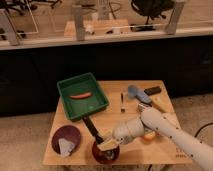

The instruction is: Wipe red bowl with brush

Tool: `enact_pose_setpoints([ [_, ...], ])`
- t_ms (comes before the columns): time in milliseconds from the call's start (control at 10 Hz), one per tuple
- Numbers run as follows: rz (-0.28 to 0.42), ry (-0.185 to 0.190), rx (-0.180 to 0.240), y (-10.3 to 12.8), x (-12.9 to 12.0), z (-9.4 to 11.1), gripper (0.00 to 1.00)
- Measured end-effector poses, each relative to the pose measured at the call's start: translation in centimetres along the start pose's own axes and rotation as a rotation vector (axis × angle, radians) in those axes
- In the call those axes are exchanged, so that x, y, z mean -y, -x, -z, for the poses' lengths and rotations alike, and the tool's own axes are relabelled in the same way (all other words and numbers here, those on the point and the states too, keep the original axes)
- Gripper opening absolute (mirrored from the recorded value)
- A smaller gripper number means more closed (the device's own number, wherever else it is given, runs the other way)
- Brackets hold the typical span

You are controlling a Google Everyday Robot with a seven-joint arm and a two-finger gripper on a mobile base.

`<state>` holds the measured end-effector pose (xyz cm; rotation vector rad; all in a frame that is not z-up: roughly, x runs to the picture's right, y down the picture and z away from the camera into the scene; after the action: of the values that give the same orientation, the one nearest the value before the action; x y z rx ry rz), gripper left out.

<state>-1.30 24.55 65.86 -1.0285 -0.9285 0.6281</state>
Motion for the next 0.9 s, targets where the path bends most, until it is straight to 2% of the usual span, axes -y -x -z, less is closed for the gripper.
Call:
enact_pose_setpoints([
  [300, 0.012, -0.040, -0.004, 0.4, 1.4, 1.6, 0.00],
  [500, 0.026, -0.036, -0.011, 1.3, 3.5, 1.3, 0.00],
  [900, 0.041, 0.007, -0.025, 2.3, 5.6, -0.7, 0.00],
])
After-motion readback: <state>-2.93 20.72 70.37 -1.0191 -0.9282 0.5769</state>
